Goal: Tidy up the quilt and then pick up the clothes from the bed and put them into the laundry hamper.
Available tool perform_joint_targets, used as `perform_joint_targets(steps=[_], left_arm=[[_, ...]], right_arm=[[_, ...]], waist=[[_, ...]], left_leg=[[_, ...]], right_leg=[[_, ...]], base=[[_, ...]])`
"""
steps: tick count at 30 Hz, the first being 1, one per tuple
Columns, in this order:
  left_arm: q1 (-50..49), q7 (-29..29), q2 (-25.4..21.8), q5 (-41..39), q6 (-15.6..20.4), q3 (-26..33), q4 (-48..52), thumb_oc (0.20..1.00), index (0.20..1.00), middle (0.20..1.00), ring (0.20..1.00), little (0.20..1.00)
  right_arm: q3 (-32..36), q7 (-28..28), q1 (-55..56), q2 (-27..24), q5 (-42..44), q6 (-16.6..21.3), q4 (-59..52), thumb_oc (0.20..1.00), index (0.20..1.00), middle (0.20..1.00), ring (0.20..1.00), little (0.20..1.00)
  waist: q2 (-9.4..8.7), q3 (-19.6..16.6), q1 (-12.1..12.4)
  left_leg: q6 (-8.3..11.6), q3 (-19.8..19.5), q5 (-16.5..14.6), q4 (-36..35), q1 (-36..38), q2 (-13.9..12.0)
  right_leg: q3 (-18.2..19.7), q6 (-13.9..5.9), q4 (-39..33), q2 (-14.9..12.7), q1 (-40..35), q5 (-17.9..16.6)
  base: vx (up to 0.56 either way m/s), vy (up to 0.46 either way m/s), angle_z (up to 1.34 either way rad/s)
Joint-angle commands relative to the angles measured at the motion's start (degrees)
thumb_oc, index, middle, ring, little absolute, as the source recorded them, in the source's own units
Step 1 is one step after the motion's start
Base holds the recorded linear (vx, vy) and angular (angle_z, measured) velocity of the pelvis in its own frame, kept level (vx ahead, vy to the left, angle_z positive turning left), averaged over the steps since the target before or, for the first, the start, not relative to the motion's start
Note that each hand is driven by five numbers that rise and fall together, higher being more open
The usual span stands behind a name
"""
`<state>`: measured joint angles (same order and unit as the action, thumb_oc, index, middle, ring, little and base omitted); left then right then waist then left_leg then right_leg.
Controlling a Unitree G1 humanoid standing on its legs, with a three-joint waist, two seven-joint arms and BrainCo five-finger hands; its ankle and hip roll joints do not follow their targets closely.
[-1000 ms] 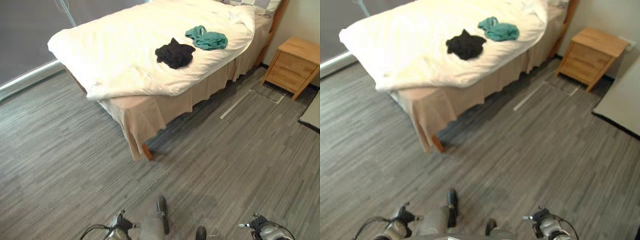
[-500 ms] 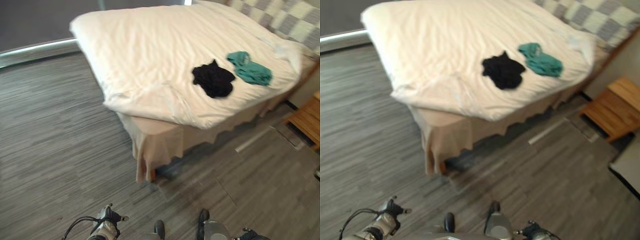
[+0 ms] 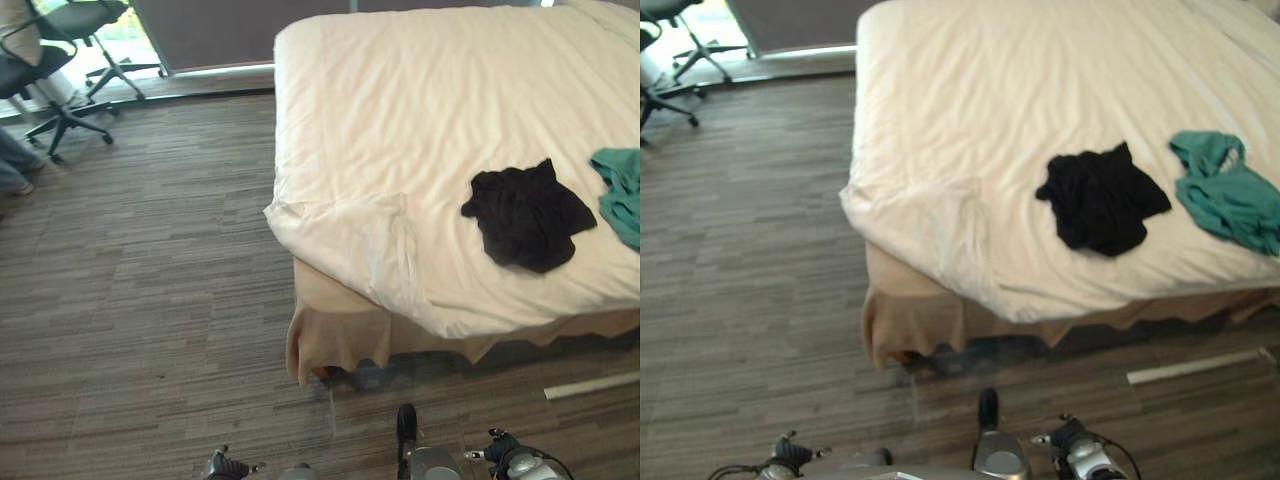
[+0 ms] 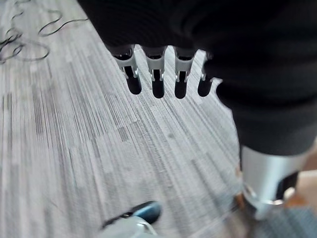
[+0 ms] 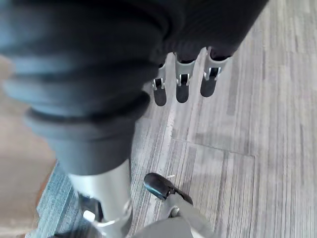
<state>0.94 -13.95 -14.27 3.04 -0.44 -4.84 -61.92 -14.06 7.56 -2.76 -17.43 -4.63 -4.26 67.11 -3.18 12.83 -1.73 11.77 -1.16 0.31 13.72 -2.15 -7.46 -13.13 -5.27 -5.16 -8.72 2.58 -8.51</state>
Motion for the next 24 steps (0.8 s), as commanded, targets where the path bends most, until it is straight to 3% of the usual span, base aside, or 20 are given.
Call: perform_joint_targets(steps=[1, 2, 5, 10, 14, 17, 24], left_arm=[[0.58, -7.15, -6.5, -6.85, 4.05, 2.76, 7.8, 1.0, 1.0, 1.0, 1.0, 1.0], [0.64, -11.02, -8.7, -9.73, 6.84, 6.75, 17.89, 1.0, 1.0, 1.0, 1.0, 1.0], [3.46, -11.88, -12.27, -8.41, 8.8, 7.4, 27.08, 1.0, 1.0, 1.0, 1.0, 1.0], [9.9, -11.41, -20.77, 3.28, 7.84, 5.27, 42.3, 1.0, 1.0, 1.0, 1.0, 1.0], [18.12, -10.97, -24.64, 9.21, 6.53, -0.19, 42.05, 1.0, 1.0, 1.0, 1.0, 1.0], [32.98, -10.7, -28.16, 16.01, 4.7, -11.06, 37.43, 1.0, 1.0, 1.0, 1.0, 1.0], [60.64, -8.46, -26.79, 24.76, -0.54, -30.71, 20.32, 1.0, 1.0, 1.0, 1.0, 1.0]], right_arm=[[-0.05, 2.88, 0.89, -1.88, -2.05, 1.06, -0.68, 1.0, 1.0, 1.0, 1.0, 1.0], [1.89, 3.87, 2.43, -2.3, -1.15, 1.4, -1.56, 1.0, 1.0, 1.0, 1.0, 1.0], [2.72, 3.59, 4.08, -1.65, -0.41, 1.99, -1.78, 1.0, 1.0, 1.0, 1.0, 1.0], [1.31, 1.9, 4.1, -0.96, -0.64, 2.41, -1.67, 1.0, 1.0, 1.0, 1.0, 1.0], [-0.16, 1.24, 2.59, -1.21, -1.19, 2.35, -1.14, 1.0, 1.0, 1.0, 1.0, 1.0], [-2.35, 1.55, 0.43, -2.52, -1.95, 2.51, -0.65, 1.0, 1.0, 1.0, 1.0, 1.0], [-2.9, 3.99, -2.72, -4.55, 0.79, 2.97, 0.94, 1.0, 1.0, 1.0, 1.0, 1.0]], waist=[[0.66, 2.37, 0.2], [1.58, 1.49, -0.54], [1.87, 0.57, -1.9], [1.92, 0.98, -3.68], [2.46, 1.88, -5.36], [3.09, 3.71, -8.51], [3.36, 7.11, -12.67]], left_leg=[[-3.76, 5.07, -1.94, -3.3, -2.19, 0.21], [-4.02, 8.88, -2.27, -7.81, -0.4, -0.33], [-3.65, 10.22, -1.66, -11.09, 1.24, -0.93], [-3.67, 12.44, -1.83, -14.01, 4.21, -1.11], [-3.85, 14.27, -2.16, -14.53, 4.56, -1.01], [-4.05, 16.48, -2.76, -13.98, 3.44, -0.77], [-4.03, 18.43, -2.97, -10.25, -1.62, -1.08]], right_leg=[[1.9, -5.61, 2.32, -4.88, -1.84, 7.42], [0.76, -6.04, 1.95, -4.36, -1.86, 7.41], [0.09, -6.33, 1.96, -4.27, -1.96, 7.3], [2.3, -6.72, 4.29, -4.29, -0.14, 7.75], [4.83, -6.99, 5.79, -4.28, 3.16, 7.42], [7.56, -7.55, 7.21, -3.94, 7.85, 6.64], [10.2, -8.02, 9.8, -3.68, 14.7, 5.62]], base=[[0.02, -0.024, 0.73], [0.03, 0.022, 0.54], [0.08, 0.022, 0.11], [0.05, 0.015, -0.08], [-0.02, 0.057, -0.34], [-0.07, 0.058, -0.42], [-0.05, 0.017, -0.34]])
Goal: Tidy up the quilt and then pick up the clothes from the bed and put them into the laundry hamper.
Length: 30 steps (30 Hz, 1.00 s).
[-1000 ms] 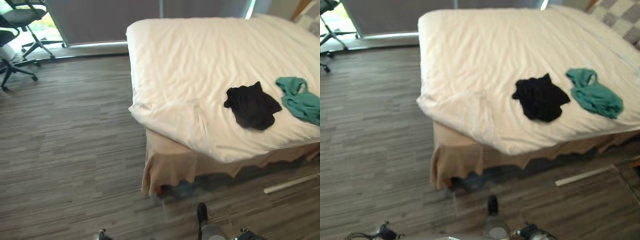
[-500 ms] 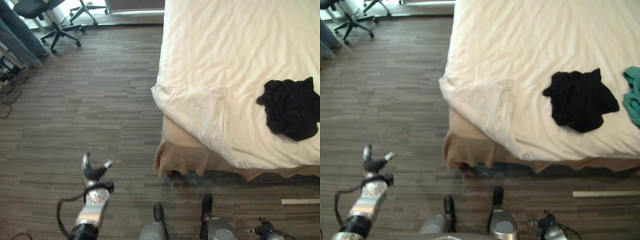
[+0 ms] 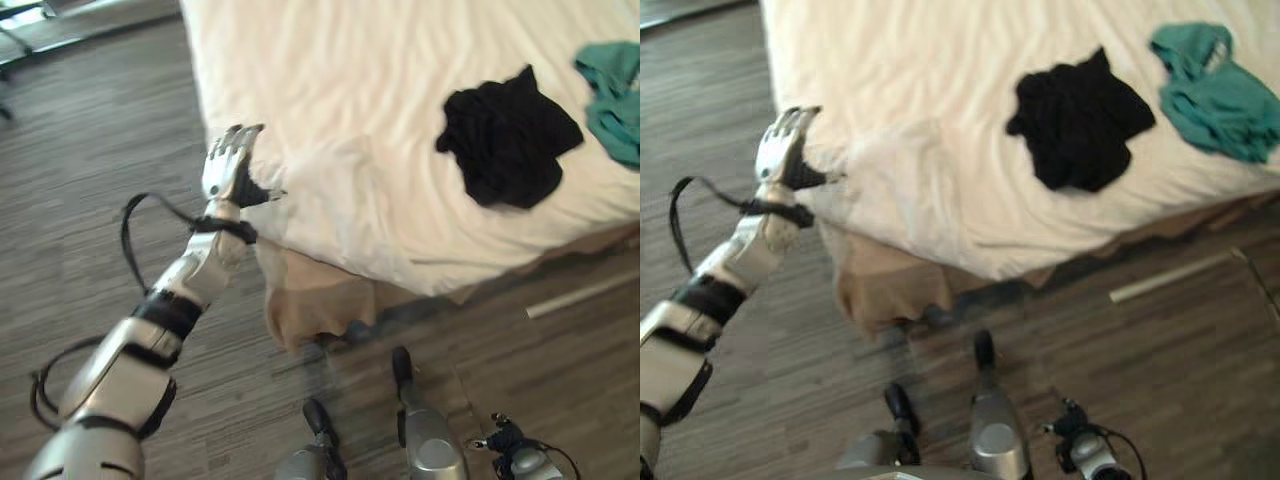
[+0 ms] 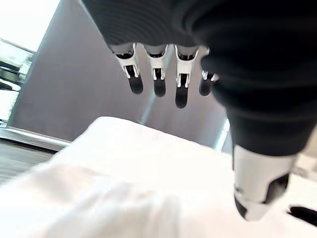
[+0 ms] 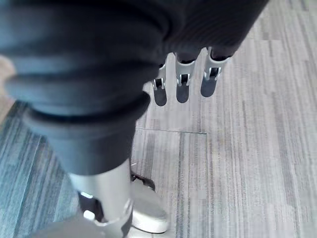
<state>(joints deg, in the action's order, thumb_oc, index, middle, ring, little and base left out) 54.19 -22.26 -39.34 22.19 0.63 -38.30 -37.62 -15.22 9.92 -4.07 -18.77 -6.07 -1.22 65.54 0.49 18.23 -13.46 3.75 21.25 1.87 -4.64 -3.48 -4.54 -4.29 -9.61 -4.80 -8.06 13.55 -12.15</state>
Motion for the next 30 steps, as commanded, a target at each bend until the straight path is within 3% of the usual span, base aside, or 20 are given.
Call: perform_joint_targets(steps=[1, 2, 4, 9, 10, 11, 12, 17, 18, 19, 20, 21, 24, 25, 30], left_arm=[[7.82, -0.23, -1.59, 5.58, -1.54, 2.46, -4.32, 1.0, 1.0, 1.0, 1.0, 1.0], [13.84, 1.26, -0.06, 10.41, -3.11, -2.93, -10.14, 1.0, 1.0, 1.0, 1.0, 1.0], [17.06, 2.64, 1.8, 12.72, -4.01, -6.1, -15.11, 1.0, 1.0, 1.0, 1.0, 1.0], [16.86, 5.58, 5.67, 14.51, -4.73, -7.9, -24.58, 1.0, 1.0, 1.0, 1.0, 1.0], [14.57, 7.32, 7.1, 16.13, -4.89, -8.1, -27.47, 0.388, 0.388, 0.388, 0.388, 0.388], [13.34, 8.12, 7.56, 16.56, -4.87, -8.15, -27.86, 0.2, 0.2, 0.2, 0.2, 0.2], [13.34, 8.12, 7.53, 16.56, -4.87, -8.14, -27.87, 0.2, 0.2, 0.2, 0.2, 0.2], [-5.75, 11.13, 6.85, 13.37, -3.87, -0.49, -28.9, 0.2, 0.2, 0.2, 0.2, 0.2], [-10.66, 11.2, 5.8, 12.1, -3.49, 2.29, -26.68, 0.57, 0.57, 0.57, 0.57, 0.57], [-15.66, 11.24, 4.76, 11.11, -3.2, 5.08, -24.23, 0.743, 0.743, 0.743, 0.743, 0.743], [-21.61, 11.25, 3.67, 9.62, -2.6, 8.85, -20.79, 1.0, 1.0, 1.0, 1.0, 1.0], [-21.67, 11.26, 3.65, 9.63, -2.61, 8.89, -20.74, 1.0, 1.0, 1.0, 1.0, 1.0], [-36.81, 10.91, 2.73, 8.41, -0.96, 16.43, -14.9, 1.0, 1.0, 1.0, 1.0, 1.0], [-42.68, 10.45, 4.38, 8.4, -1.0, 18.52, -16.33, 1.0, 1.0, 1.0, 1.0, 1.0], [-53.36, 9.73, 9.57, 8.52, -2.6, 23.45, -24.79, 1.0, 1.0, 1.0, 1.0, 1.0]], right_arm=[[-1.61, 1.65, -1.52, -3.09, 2.25, -0.05, 2.56, 1.0, 1.0, 1.0, 1.0, 1.0], [-2.23, 2.0, -2.29, -3.43, 2.81, 0.19, 3.49, 1.0, 1.0, 1.0, 1.0, 1.0], [-2.5, 2.36, -2.97, -3.49, 3.36, 0.24, 4.49, 1.0, 1.0, 1.0, 1.0, 1.0], [-2.88, 2.78, -3.04, -3.01, 4.66, 0.53, 5.46, 1.0, 1.0, 1.0, 1.0, 1.0], [-2.89, 2.74, -2.92, -2.85, 5.12, 0.58, 5.67, 1.0, 1.0, 1.0, 1.0, 1.0], [-2.73, 2.74, -2.7, -2.92, 5.23, 0.62, 5.7, 1.0, 1.0, 1.0, 1.0, 1.0], [-2.75, 2.74, -2.72, -2.91, 5.23, 0.62, 5.68, 1.0, 1.0, 1.0, 1.0, 1.0], [0.44, 3.56, -1.85, -5.79, 4.32, 0.74, 0.28, 1.0, 1.0, 1.0, 1.0, 1.0], [1.89, 3.86, -1.52, -7.2, 3.86, 0.86, -4.06, 1.0, 1.0, 1.0, 1.0, 1.0], [3.46, 4.09, -0.57, -8.29, 3.17, 0.9, -8.33, 1.0, 1.0, 1.0, 1.0, 1.0], [4.87, 4.39, 0.55, -10.24, 1.3, 0.91, -14.34, 1.0, 1.0, 1.0, 1.0, 1.0], [4.84, 4.39, 0.58, -10.25, 1.29, 0.89, -14.38, 1.0, 1.0, 1.0, 1.0, 1.0], [6.68, 5.38, 0.62, -17.19, -7.24, 1.74, -27.26, 1.0, 1.0, 1.0, 1.0, 1.0], [7.4, 6.04, -2.15, -20.56, -8.93, 2.35, -33.41, 1.0, 1.0, 1.0, 1.0, 1.0], [4.94, 5.84, -11.74, -25.72, -12.65, 4.45, -50.14, 1.0, 1.0, 1.0, 1.0, 1.0]], waist=[[-0.37, 1.76, -0.83], [-0.15, 3.06, -1.59], [-0.18, 3.97, -2.12], [-0.31, 5.06, -2.53], [-0.44, 4.93, -2.62], [-0.44, 4.74, -2.59], [-0.51, 4.63, -2.62], [-0.64, 1.3, -1.18], [-0.66, 0.65, -0.61], [-0.67, 0.17, -0.11], [-0.76, -0.63, 0.43], [-0.76, -0.7, 0.39], [-0.78, -2.51, 2.62], [-1.01, -3.41, 4.16], [-1.49, -4.25, 8.46]], left_leg=[[3.99, -4.01, -4.57, 8.24, -0.45, -4.0], [4.19, -3.96, -4.96, 9.49, -1.46, -4.31], [4.35, -3.97, -4.72, 10.52, -2.85, -4.58], [4.62, -4.23, -5.42, 12.12, -3.33, -5.36], [4.68, -4.17, -5.65, 12.08, -2.66, -5.46], [4.7, -4.16, -5.72, 11.9, -2.34, -5.48], [4.69, -4.15, -5.41, 11.77, -2.51, -5.4], [4.76, -4.08, -5.74, 8.97, 2.45, -5.04], [4.75, -4.24, -5.75, 8.25, 3.45, -5.02], [4.65, -4.5, -5.85, 7.71, 4.33, -4.93], [4.63, -4.59, -5.52, 6.74, 5.22, -4.81], [4.63, -4.61, -5.48, 6.7, 5.18, -4.79], [4.5, -5.1, -5.55, 4.78, 7.73, -4.7], [4.37, -5.46, -5.65, 4.02, 8.89, -4.77], [4.02, -6.86, -4.96, 2.97, 9.2, -4.89]], right_leg=[[1.36, -3.67, 9.51, -4.36, 3.87, 9.29], [1.59, -3.85, 10.31, -4.37, 4.91, 9.52], [1.71, -3.89, 10.72, -4.55, 6.15, 9.23], [1.61, -3.84, 11.71, -4.44, 6.4, 9.84], [1.35, -3.82, 11.68, -4.43, 5.82, 9.95], [1.24, -3.81, 11.49, -4.46, 5.45, 9.98], [1.26, -3.75, 11.31, -4.51, 5.59, 9.7], [-0.31, -3.49, 9.68, -4.54, 0.19, 10.06], [-0.54, -3.49, 9.31, -4.66, -0.82, 10.06], [-0.76, -3.43, 9.03, -4.68, -1.66, 10.14], [-0.98, -3.35, 8.49, -4.78, -2.47, 9.9], [-1.0, -3.34, 8.46, -4.79, -2.44, 9.87], [-1.91, -3.37, 7.2, -4.84, -5.19, 10.01], [-2.66, -3.42, 6.78, -4.88, -6.57, 10.17], [-4.09, -3.23, 6.22, -4.88, -7.98, 10.35]], base=[[-0.02, -0.01, -0.16], [-0.03, -0.007, -0.13], [-0.04, -0.022, -0.06], [-0.01, -0.016, -0.06], [0.01, 0.004, 0.07], [-0.01, 0.0, 0.1], [0.02, 0.018, 0.05], [0.07, 0.008, 0.03], [0.09, 0.017, 0.07], [0.07, 0.019, 0.01], [0.05, 0.009, -0.06], [0.06, 0.02, -0.03], [0.07, 0.019, 0.04], [0.07, 0.008, 0.06], [0.0, -0.004, 0.21]])
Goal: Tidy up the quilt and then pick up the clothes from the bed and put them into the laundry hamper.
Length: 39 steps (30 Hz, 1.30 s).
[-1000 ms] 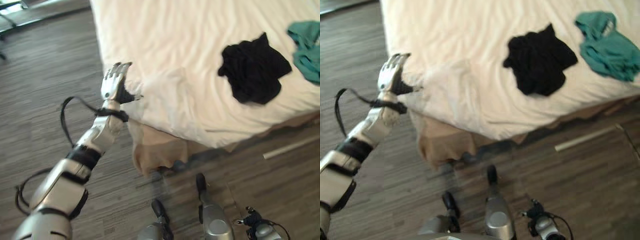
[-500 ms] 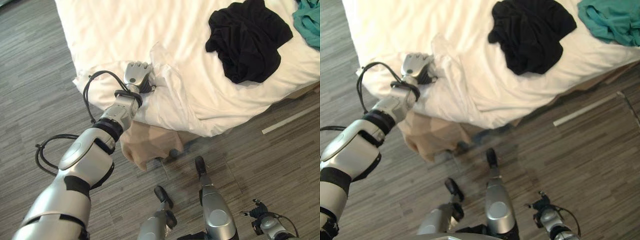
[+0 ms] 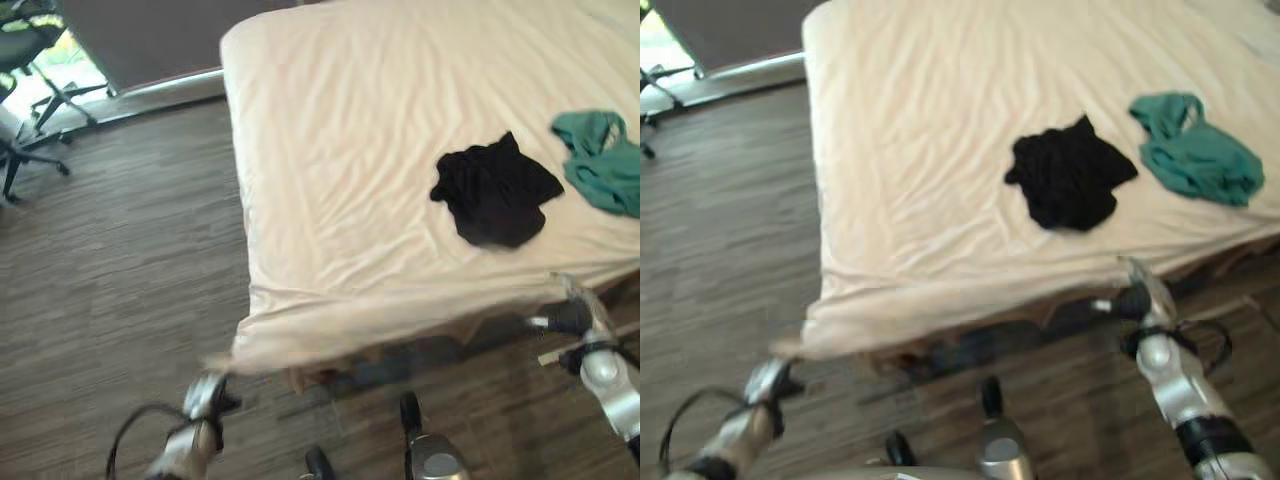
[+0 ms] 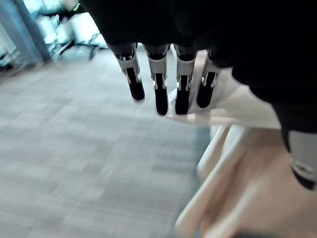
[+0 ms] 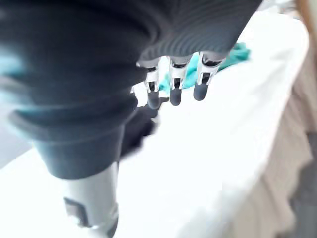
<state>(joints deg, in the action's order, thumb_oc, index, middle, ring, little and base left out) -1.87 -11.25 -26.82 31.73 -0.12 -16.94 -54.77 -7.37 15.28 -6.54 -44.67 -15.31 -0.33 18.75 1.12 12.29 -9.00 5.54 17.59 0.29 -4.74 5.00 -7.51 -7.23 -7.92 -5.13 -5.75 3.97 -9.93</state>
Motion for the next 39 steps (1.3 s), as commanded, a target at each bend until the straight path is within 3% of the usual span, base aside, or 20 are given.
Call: perform_joint_targets(steps=[1, 2, 4, 6, 8, 12, 14, 15, 16, 18, 20, 25, 26, 28, 30, 35, 36, 39], left_arm=[[2.74, -1.37, -2.86, -1.01, -1.79, 2.23, -7.75, 1.0, 1.0, 1.0, 1.0, 1.0], [1.41, -1.66, -1.97, -1.18, -2.35, 2.94, -9.37, 1.0, 1.0, 1.0, 1.0, 1.0], [-2.44, -1.7, -0.33, -2.01, -3.76, 3.51, -13.49, 1.0, 1.0, 1.0, 1.0, 1.0], [-2.64, -1.77, -0.15, -2.39, -4.01, 3.79, -14.08, 1.0, 1.0, 1.0, 1.0, 1.0], [-1.27, -2.5, -1.32, -3.79, -4.89, 2.63, -15.78, 1.0, 1.0, 1.0, 1.0, 1.0], [3.46, -4.25, -2.57, -5.16, -4.86, -1.69, -15.48, 1.0, 1.0, 1.0, 1.0, 1.0], [5.45, -5.03, -2.3, -6.06, -4.8, -3.15, -15.05, 1.0, 1.0, 1.0, 1.0, 1.0], [8.81, -6.12, -1.4, -7.72, -4.61, -5.26, -13.78, 1.0, 1.0, 1.0, 1.0, 1.0], [8.9, -6.15, -1.38, -7.77, -4.61, -5.29, -13.86, 1.0, 1.0, 1.0, 1.0, 1.0], [13.26, -7.74, 0.62, -9.75, -4.53, -7.94, -9.76, 1.0, 1.0, 1.0, 1.0, 1.0], [14.58, -8.05, 1.32, -9.64, -4.21, -9.23, -7.21, 1.0, 1.0, 1.0, 1.0, 1.0], [15.23, -7.43, 3.31, -9.11, -3.27, -10.77, -4.91, 1.0, 1.0, 1.0, 1.0, 1.0], [15.32, -6.44, 3.83, -8.78, -2.87, -10.75, -4.76, 1.0, 1.0, 1.0, 1.0, 1.0], [15.28, -5.97, 3.99, -8.53, -2.71, -10.67, -4.78, 1.0, 1.0, 1.0, 1.0, 1.0], [15.32, -4.65, 3.93, -7.44, -2.65, -9.71, -5.49, 1.0, 1.0, 1.0, 1.0, 1.0], [14.75, -4.5, 4.5, -7.43, -2.59, -8.34, -6.55, 1.0, 1.0, 1.0, 1.0, 1.0], [15.64, -5.21, 4.69, -8.73, -2.33, -8.49, -6.29, 1.0, 1.0, 1.0, 1.0, 1.0], [17.26, -5.97, 4.26, -10.6, -1.94, -9.5, -5.15, 1.0, 1.0, 1.0, 1.0, 1.0]], right_arm=[[-3.07, 0.47, -9.5, 0.15, -3.4, 3.52, -3.33, 1.0, 1.0, 1.0, 1.0, 1.0], [-5.18, 0.5, -13.15, 0.24, -3.33, 3.78, -4.22, 0.2, 0.2, 0.2, 0.2, 0.2], [-14.02, -1.33, -26.95, 3.81, 0.59, 4.44, -7.69, 0.2, 0.2, 0.2, 0.2, 0.2], [-16.35, -1.25, -30.74, 5.43, 2.38, 4.46, -5.88, 0.2, 0.2, 0.2, 0.2, 0.2], [-21.86, -1.83, -41.93, 10.43, 9.4, 3.63, -0.28, 0.2, 0.2, 0.2, 0.2, 0.2], [-27.58, -1.55, -51.39, 17.14, 12.34, 2.58, 11.31, 0.2, 0.2, 0.2, 0.2, 0.2], [-28.44, -1.41, -51.67, 20.02, 13.13, 2.58, 14.68, 0.2, 0.2, 0.2, 0.2, 0.2], [-29.45, -1.66, -51.0, 23.87, 13.8, 1.8, 19.11, 0.2, 0.2, 0.2, 0.2, 0.2], [-29.47, -1.62, -51.12, 23.92, 13.81, 1.9, 19.29, 0.2, 0.2, 0.2, 0.2, 0.2], [-31.64, -3.47, -44.99, 30.35, 14.09, 1.05, 23.34, 0.2, 0.2, 0.2, 0.2, 0.2], [-33.75, -5.71, -40.03, 32.1, 13.43, 0.61, 23.84, 0.2, 0.2, 0.2, 0.2, 0.2], [-37.24, -12.24, -27.64, 31.86, 14.68, 0.7, 22.32, 0.2, 0.2, 0.2, 0.2, 0.2], [-38.97, -17.27, -22.87, 29.11, 16.67, 1.74, 16.59, 0.2, 0.2, 0.2, 0.2, 0.2], [-39.89, -19.96, -21.1, 27.09, 18.3, 2.24, 12.57, 0.2, 0.2, 0.2, 0.2, 0.2], [-38.64, -22.91, -18.27, 20.91, 22.41, 5.08, -1.02, 0.2, 0.2, 0.2, 0.2, 0.2], [-30.5, -18.2, -20.48, 17.63, 27.14, 10.1, -14.67, 0.2, 0.2, 0.2, 0.2, 0.2], [-27.35, -14.12, -24.35, 18.3, 27.95, 12.05, -18.2, 0.2, 0.2, 0.2, 0.2, 0.2], [-24.49, -7.76, -32.3, 17.73, 25.51, 12.5, -16.96, 0.2, 0.2, 0.2, 0.2, 0.2]], waist=[[-2.17, 1.67, 3.83], [-2.29, 1.71, 4.94], [-2.38, 3.32, 9.22], [-2.44, 3.93, 9.49], [-1.63, 8.26, 12.56], [0.06, 12.72, 15.19], [0.56, 13.66, 15.48], [1.44, 15.13, 15.87], [1.42, 14.99, 15.82], [1.85, 16.74, 15.35], [1.49, 16.83, 14.79], [0.3, 15.99, 13.09], [-0.59, 14.96, 12.12], [-1.08, 14.02, 11.58], [-2.45, 11.69, 10.12], [-2.9, 10.43, 8.21], [-2.38, 11.89, 7.78], [-1.71, 14.87, 7.47]], left_leg=[[2.22, -3.24, -3.09, 3.06, 0.47, -1.86], [2.22, -3.69, -2.87, 3.0, 0.22, -1.89], [2.36, -5.76, -1.98, 3.27, -2.0, -2.16], [2.39, -6.34, -1.8, 3.72, -3.11, -2.17], [2.63, -8.74, -0.88, 5.89, -7.99, -2.49], [3.32, -11.4, -0.13, 9.93, -15.72, -3.18], [3.43, -12.04, -0.02, 11.29, -18.31, -3.23], [3.44, -12.74, 0.18, 12.86, -21.43, -3.06], [3.44, -12.83, 0.09, 13.1, -21.79, -3.03], [3.42, -13.44, -0.89, 16.21, -24.97, -2.51], [3.25, -13.63, -1.07, 16.65, -25.2, -2.17], [3.23, -13.39, -1.51, 15.14, -22.47, -2.36], [3.34, -13.06, -1.93, 14.08, -20.56, -2.57], [3.35, -12.88, -1.57, 12.88, -19.29, -2.62], [3.52, -11.79, -1.74, 10.17, -15.06, -2.77], [3.31, -10.31, -1.35, 8.62, -12.71, -2.64], [3.46, -10.0, -1.85, 10.76, -14.26, -2.82], [3.21, -10.28, -5.43, 22.01, -22.39, -2.82]], right_leg=[[-1.16, -4.85, 6.49, -7.25, 1.79, 7.86], [-1.45, -4.8, 6.38, -7.31, 1.62, 7.85], [-2.92, -4.61, 6.62, -7.62, 2.26, 7.97], [-3.25, -4.53, 6.94, -7.78, 2.84, 8.0], [-4.13, -4.19, 9.36, -8.3, 6.08, 8.35], [-5.75, -3.96, 13.52, -9.89, 11.07, 9.22], [-6.05, -3.86, 15.04, -10.38, 12.97, 9.61], [-6.45, -3.8, 17.54, -11.09, 15.57, 10.1], [-6.47, -3.8, 17.8, -11.16, 15.88, 10.22], [-6.43, -3.62, 21.53, -11.7, 18.67, 11.75], [-6.61, -3.55, 21.61, -11.67, 18.61, 11.87], [-6.75, -3.6, 19.57, -11.59, 16.3, 11.67], [-6.71, -3.72, 18.01, -11.3, 14.3, 11.61], [-6.77, -3.83, 16.33, -11.1, 12.99, 10.93], [-6.73, -4.19, 13.19, -9.97, 9.38, 10.43], [-5.44, -4.46, 11.62, -9.29, 8.74, 9.23], [-4.1, -4.54, 13.51, -9.77, 11.42, 9.43], [-1.4, -3.66, 22.57, -10.19, 18.94, 12.16]], base=[[-0.02, -0.015, 0.22], [-0.06, -0.038, 0.38], [-0.1, -0.056, 0.31], [-0.1, -0.031, 0.39], [-0.28, -0.034, 0.57], [-0.2, -0.031, 0.45], [-0.12, -0.009, 0.22], [-0.08, 0.001, 0.34], [-0.12, -0.004, 0.45], [-0.09, 0.003, 0.18], [-0.03, 0.015, 0.12], [0.02, 0.016, 0.05], [0.02, 0.006, -0.07], [0.07, 0.0, -0.14], [0.17, -0.012, -0.15], [0.05, 0.007, -0.35], [-0.12, -0.005, -0.21], [-0.15, -0.007, -0.38]])
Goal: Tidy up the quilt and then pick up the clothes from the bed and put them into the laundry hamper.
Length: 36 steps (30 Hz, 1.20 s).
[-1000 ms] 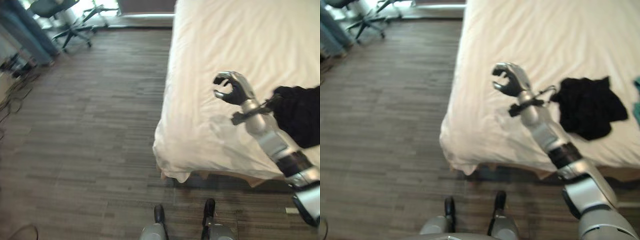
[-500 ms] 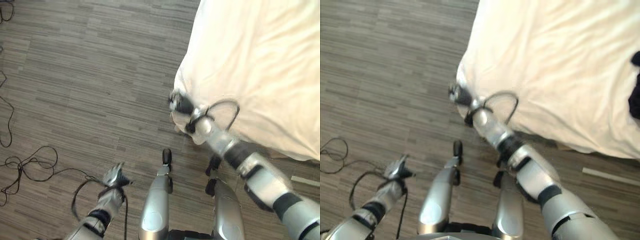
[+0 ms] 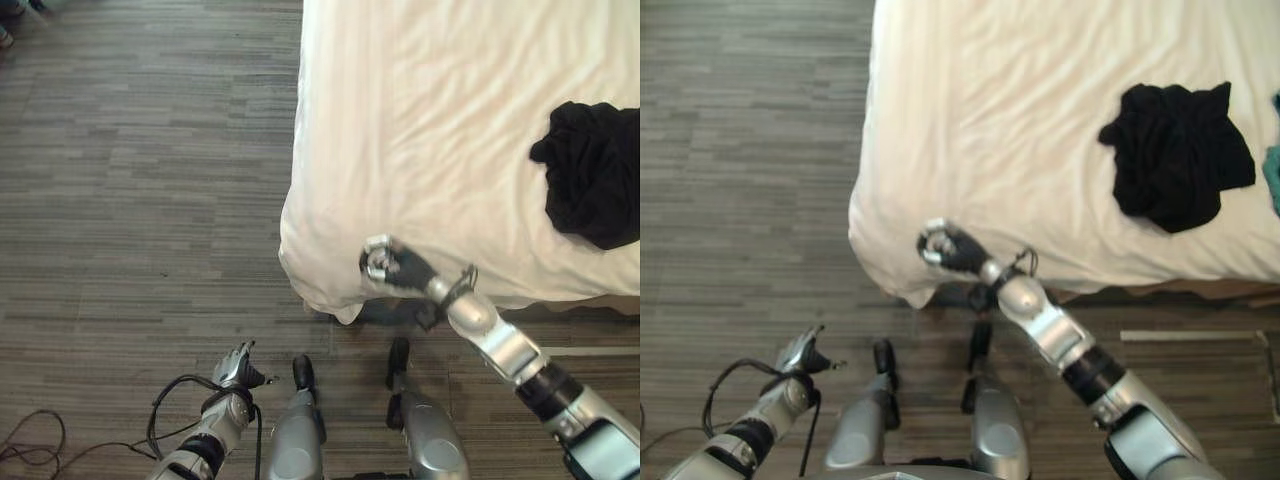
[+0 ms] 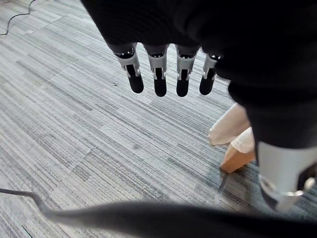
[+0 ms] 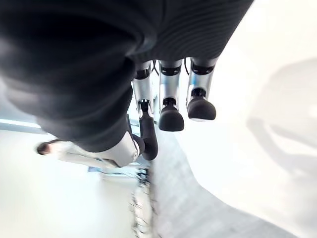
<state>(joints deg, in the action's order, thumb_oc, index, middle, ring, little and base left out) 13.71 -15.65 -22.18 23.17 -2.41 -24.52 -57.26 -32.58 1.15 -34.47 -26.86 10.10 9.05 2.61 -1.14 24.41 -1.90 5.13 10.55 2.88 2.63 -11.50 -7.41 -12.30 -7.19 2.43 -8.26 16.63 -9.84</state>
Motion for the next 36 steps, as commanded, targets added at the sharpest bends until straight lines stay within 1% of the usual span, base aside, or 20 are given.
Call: perform_joint_targets(steps=[1, 2, 6, 9, 14, 18, 19, 20, 21, 22, 25, 26, 27, 28, 29, 30, 31, 32, 34, 36], left_arm=[[1.68, -1.57, -0.39, -2.04, 0.35, -1.91, -2.66, 1.0, 1.0, 1.0, 1.0, 1.0], [1.62, -1.68, -0.5, -2.73, 0.06, -1.87, -2.07, 1.0, 1.0, 1.0, 1.0, 1.0], [1.14, -1.38, -0.52, -2.57, -0.72, -1.07, -1.11, 1.0, 1.0, 1.0, 1.0, 1.0], [0.99, -1.68, 0.07, -2.87, -1.46, 0.58, -1.1, 1.0, 1.0, 1.0, 1.0, 1.0], [-0.39, -0.18, 0.4, -2.53, -2.26, 2.59, -2.23, 1.0, 1.0, 1.0, 1.0, 1.0], [-3.51, 1.65, 1.2, -2.73, -2.78, 4.47, -3.7, 1.0, 1.0, 1.0, 1.0, 1.0], [-4.66, 1.82, 2.16, -4.49, -2.73, 5.89, -4.98, 1.0, 1.0, 1.0, 1.0, 1.0], [-5.22, 1.99, 2.44, -5.65, -2.74, 6.43, -4.84, 1.0, 1.0, 1.0, 1.0, 1.0], [-5.25, 1.9, 2.8, -6.03, -2.62, 6.13, -5.16, 1.0, 1.0, 1.0, 1.0, 1.0], [-5.23, 2.96, 3.01, -4.97, -2.64, 5.03, -6.03, 1.0, 1.0, 1.0, 1.0, 1.0], [-5.86, 3.94, 3.22, -3.93, -2.23, 3.92, -6.39, 1.0, 1.0, 1.0, 1.0, 1.0], [-5.74, 4.65, 4.19, -2.23, -1.7, 2.27, -7.7, 1.0, 1.0, 1.0, 1.0, 1.0], [-5.77, 4.7, 4.72, -2.22, -1.5, 2.25, -8.09, 1.0, 1.0, 1.0, 1.0, 1.0], [-5.95, 4.48, 5.2, -2.82, -1.17, 2.7, -8.19, 1.0, 1.0, 1.0, 1.0, 1.0], [-6.13, 3.83, 6.03, -4.06, -0.68, 2.25, -6.51, 1.0, 1.0, 1.0, 1.0, 1.0], [-5.73, 3.39, 6.14, -4.22, -0.29, 1.74, -6.02, 1.0, 1.0, 1.0, 1.0, 1.0], [-4.75, 2.83, 6.51, -4.47, 0.34, 0.72, -5.41, 1.0, 1.0, 1.0, 1.0, 1.0], [-3.64, 2.32, 7.21, -5.22, 0.85, 0.1, -4.77, 1.0, 1.0, 1.0, 1.0, 1.0], [-1.81, 1.78, 8.79, -7.27, 1.64, -1.18, -4.65, 1.0, 1.0, 1.0, 1.0, 1.0], [0.29, 2.0, 10.8, -8.67, 2.51, -2.71, -4.8, 1.0, 1.0, 1.0, 1.0, 1.0]], right_arm=[[0.72, 6.38, -4.38, -0.07, 0.11, 3.11, -0.81, 0.2, 0.2, 0.2, 0.2, 0.2], [2.3, 9.3, -7.57, -2.15, -2.1, 1.57, 3.25, 0.2, 0.2, 0.2, 0.2, 0.2], [5.08, 12.32, -6.18, -4.34, -6.06, -1.7, 9.44, 0.2, 0.2, 0.2, 0.2, 0.2], [14.27, 15.41, 6.4, -6.14, -8.89, -4.22, 17.55, 0.2, 0.2, 0.2, 0.2, 0.2], [31.04, 17.6, 26.88, -2.22, -3.42, -5.04, 26.47, 0.2, 0.2, 0.2, 0.2, 0.2], [36.79, 16.81, 37.17, 2.2, -1.16, -6.29, 34.94, 0.2, 0.2, 0.2, 0.2, 0.2], [35.84, 16.34, 38.66, 4.23, -2.58, -7.66, 39.61, 0.385, 0.385, 0.385, 0.385, 0.385], [35.04, 15.91, 38.62, 5.14, -3.07, -8.48, 42.51, 0.912, 0.912, 0.912, 0.912, 0.912], [33.7, 15.37, 38.16, 5.95, -3.76, -9.04, 46.12, 1.0, 1.0, 1.0, 1.0, 1.0], [30.44, 14.24, 37.17, 7.27, -5.37, -9.81, 51.03, 1.0, 1.0, 1.0, 1.0, 1.0], [27.87, 13.47, 36.25, 8.08, -7.32, -10.71, 55.81, 1.0, 1.0, 1.0, 1.0, 1.0], [25.65, 12.23, 36.27, 9.57, -8.84, -11.34, 60.85, 1.0, 1.0, 1.0, 1.0, 1.0], [24.57, 12.04, 36.22, 9.69, -9.5, -11.43, 61.95, 1.0, 1.0, 1.0, 1.0, 1.0], [23.22, 11.72, 35.87, 9.68, -10.58, -11.57, 63.01, 1.0, 1.0, 1.0, 1.0, 1.0], [20.45, 11.88, 35.04, 9.63, -12.16, -11.79, 63.78, 1.0, 1.0, 1.0, 1.0, 1.0], [18.19, 11.5, 33.54, 9.3, -13.57, -11.7, 63.29, 1.0, 1.0, 1.0, 1.0, 1.0], [16.22, 11.21, 32.36, 9.65, -14.13, -11.48, 62.75, 1.0, 1.0, 1.0, 1.0, 1.0], [14.54, 11.3, 31.87, 9.85, -15.05, -11.26, 62.18, 1.0, 1.0, 1.0, 1.0, 1.0], [12.04, 11.64, 30.22, 10.12, -16.65, -11.53, 62.51, 1.0, 1.0, 1.0, 1.0, 1.0], [11.43, 11.76, 28.14, 10.13, -16.34, -11.48, 63.13, 1.0, 1.0, 1.0, 1.0, 1.0]], waist=[[0.54, 2.65, 0.36], [1.05, 3.69, 0.12], [1.26, 4.33, -0.48], [0.62, 4.87, -2.25], [-1.23, 2.21, -6.25], [-2.4, -2.52, -9.08], [-2.38, -4.23, -9.27], [-2.06, -4.72, -8.77], [-1.69, -5.34, -8.2], [-1.39, -7.35, -7.77], [-1.13, -9.67, -7.51], [-1.33, -12.07, -8.34], [-1.21, -12.53, -8.71], [-1.07, -12.79, -8.08], [-2.08, -11.67, -5.32], [-3.52, -11.07, -3.9], [-5.17, -10.79, -2.2], [-5.31, -10.43, -0.95], [-5.8, -10.04, 0.44], [-5.66, -9.79, 1.43]], left_leg=[[3.61, -3.25, -8.0, 14.65, -6.02, -2.9], [3.4, -3.08, -10.15, 20.4, -10.03, -3.67], [2.45, -2.39, -12.65, 25.89, -13.46, -4.23], [1.33, -1.48, -14.94, 27.99, -12.26, -3.9], [1.33, 0.38, -15.6, 22.1, -3.82, -2.82], [0.95, 2.97, -14.03, 12.73, 5.64, -1.16], [0.5, 5.62, -12.23, 7.68, 10.14, -0.72], [0.49, 7.55, -11.88, 5.94, 12.08, -1.34], [0.5, 9.57, -10.75, 3.84, 13.61, -1.74], [0.38, 13.79, -9.45, 1.46, 15.72, -2.29], [0.38, 16.63, -10.8, 0.93, 18.45, -2.61], [0.73, 19.27, -12.13, 3.83, 20.16, -3.29], [1.5, 20.0, -11.1, 7.15, 19.85, -4.73], [3.29, 19.49, -7.19, 14.34, 19.31, -6.96], [5.81, 11.61, 0.01, 30.4, 14.0, -10.66], [3.82, 6.15, 0.53, 35.11, 10.55, -7.39], [1.1, -1.99, -2.64, 37.8, 6.16, -0.51], [0.16, -7.59, -4.48, 37.8, 4.54, 2.65], [-0.53, -14.09, -7.4, 37.44, 2.16, 4.04], [-1.17, -19.95, -9.82, 30.75, 0.58, 5.82]], right_leg=[[3.66, -4.38, 15.02, -7.7, 6.4, 12.06], [4.98, -3.9, 20.43, -7.9, 10.71, 13.8], [6.94, -3.38, 25.11, -8.17, 15.09, 15.05], [8.06, -3.37, 26.44, -8.81, 14.65, 15.44], [6.77, -4.9, 20.59, -9.66, 6.79, 13.61], [6.06, -6.74, 12.69, -8.97, -0.81, 9.46], [4.11, -7.34, 11.88, -9.32, -1.74, 6.5], [0.01, -7.09, 13.21, -10.57, -1.8, 5.83], [-6.28, -6.34, 14.35, -12.07, -2.72, 6.33], [-15.21, -4.87, 16.24, -11.95, -4.43, 8.12], [-19.13, -4.71, 16.49, -10.47, -5.93, 9.8], [-19.06, -2.64, 12.21, -7.92, -7.84, 11.64], [-17.43, -1.44, 10.12, -5.7, -8.75, 12.94], [-16.27, 0.09, 7.51, -2.51, -10.25, 14.58], [-12.0, 3.14, 3.17, 2.86, -13.64, 15.9], [-10.04, 4.29, 1.62, 3.43, -13.7, 14.76], [-4.39, 4.49, 1.26, 3.98, -13.33, 13.9], [-0.6, 3.98, 0.95, 5.21, -13.62, 13.77], [5.99, 2.44, -0.67, 6.16, -15.05, 13.99], [12.25, 1.42, -1.94, 6.82, -16.45, 14.17]], base=[[-0.11, 0.022, -0.12], [-0.08, 0.042, 0.08], [-0.05, 0.051, -0.07], [0.02, 0.091, -0.2], [0.11, 0.081, -0.02], [0.25, 0.09, -0.22], [0.21, 0.115, -0.81], [0.15, 0.099, -1.77], [0.13, 0.119, -1.8], [0.22, 0.138, -1.71], [0.23, 0.025, -1.36], [0.38, -0.117, -0.73], [0.43, -0.203, -0.73], [0.39, -0.339, -1.99], [0.28, -0.318, -2.32], [0.24, -0.181, -2.87], [0.14, 0.088, -1.76], [0.25, 0.133, -2.84], [0.28, 0.145, -2.59], [0.35, 0.207, -2.18]])
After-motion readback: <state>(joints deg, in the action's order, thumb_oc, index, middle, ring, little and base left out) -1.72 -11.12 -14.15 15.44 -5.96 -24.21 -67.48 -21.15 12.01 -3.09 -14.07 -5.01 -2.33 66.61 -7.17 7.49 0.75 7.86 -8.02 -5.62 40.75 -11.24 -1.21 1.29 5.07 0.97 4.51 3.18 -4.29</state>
